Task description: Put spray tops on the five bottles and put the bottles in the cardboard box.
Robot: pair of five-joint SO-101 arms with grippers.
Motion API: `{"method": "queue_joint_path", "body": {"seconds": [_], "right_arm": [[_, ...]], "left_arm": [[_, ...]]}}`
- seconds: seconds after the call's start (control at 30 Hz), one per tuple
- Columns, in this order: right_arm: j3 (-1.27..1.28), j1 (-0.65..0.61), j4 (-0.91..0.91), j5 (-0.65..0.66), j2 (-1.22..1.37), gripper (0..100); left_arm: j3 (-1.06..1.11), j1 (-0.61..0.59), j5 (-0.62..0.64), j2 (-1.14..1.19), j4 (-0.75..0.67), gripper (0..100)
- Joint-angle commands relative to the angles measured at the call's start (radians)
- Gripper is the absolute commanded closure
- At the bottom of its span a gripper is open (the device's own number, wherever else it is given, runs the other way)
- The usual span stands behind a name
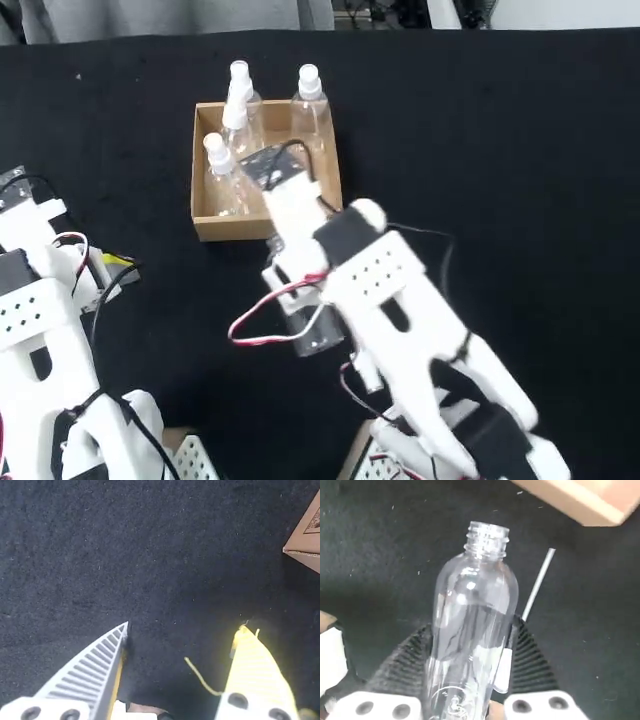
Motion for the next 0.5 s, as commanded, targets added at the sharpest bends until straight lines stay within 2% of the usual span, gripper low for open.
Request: {"method": "queue_joint_path", "body": {"seconds": [0.0,0.2,0.47], "right_arm": [[-0.053,0.077,0.017,0.008,-0.113,97.6],[-0.015,0.203,-0.009,0.009,-0.240,97.6],[0.035,0.430,-0.123,0.009,-0.348,97.5]], "left_arm": [[-0.012,0.002,0.011,-0.017,-0.009,70],[-0.008,0.081,0.008,-0.018,-0.006,70],[-0.007,0.117,0.011,-0.018,-0.006,70]]}}
